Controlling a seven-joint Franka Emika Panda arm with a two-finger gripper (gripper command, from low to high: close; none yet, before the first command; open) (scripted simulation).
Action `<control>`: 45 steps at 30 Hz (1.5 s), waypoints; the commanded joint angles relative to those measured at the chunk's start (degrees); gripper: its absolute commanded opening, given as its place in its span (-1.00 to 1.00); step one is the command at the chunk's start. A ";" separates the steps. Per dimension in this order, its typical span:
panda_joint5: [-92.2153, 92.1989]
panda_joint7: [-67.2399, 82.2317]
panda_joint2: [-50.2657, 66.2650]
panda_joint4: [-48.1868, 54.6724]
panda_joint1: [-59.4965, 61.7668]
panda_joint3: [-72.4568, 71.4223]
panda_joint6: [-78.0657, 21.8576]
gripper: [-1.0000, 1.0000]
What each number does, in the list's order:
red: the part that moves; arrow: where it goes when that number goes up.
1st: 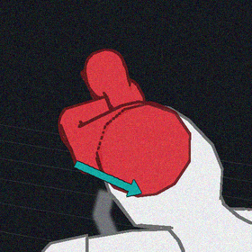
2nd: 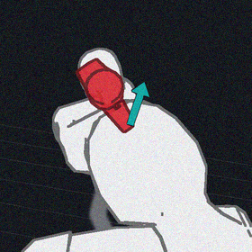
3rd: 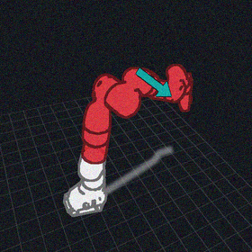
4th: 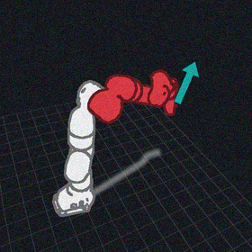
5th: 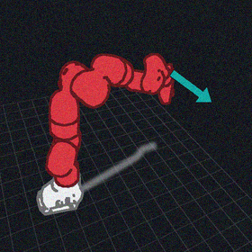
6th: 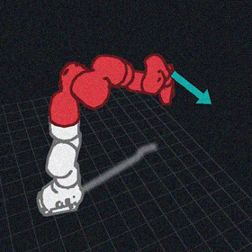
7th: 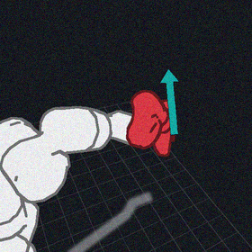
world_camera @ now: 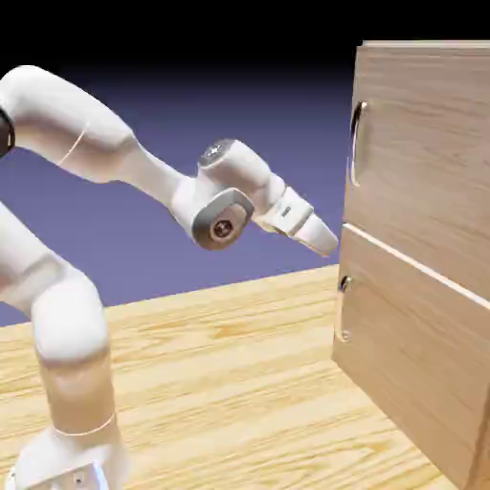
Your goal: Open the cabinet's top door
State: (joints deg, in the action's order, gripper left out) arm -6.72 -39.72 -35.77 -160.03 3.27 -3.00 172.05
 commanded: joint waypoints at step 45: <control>-112.15 45.64 -51.89 16.17 66.01 -50.05 -32.60 0.00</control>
State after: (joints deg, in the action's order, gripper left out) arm -118.87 5.92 -87.66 -143.87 69.28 -53.05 139.45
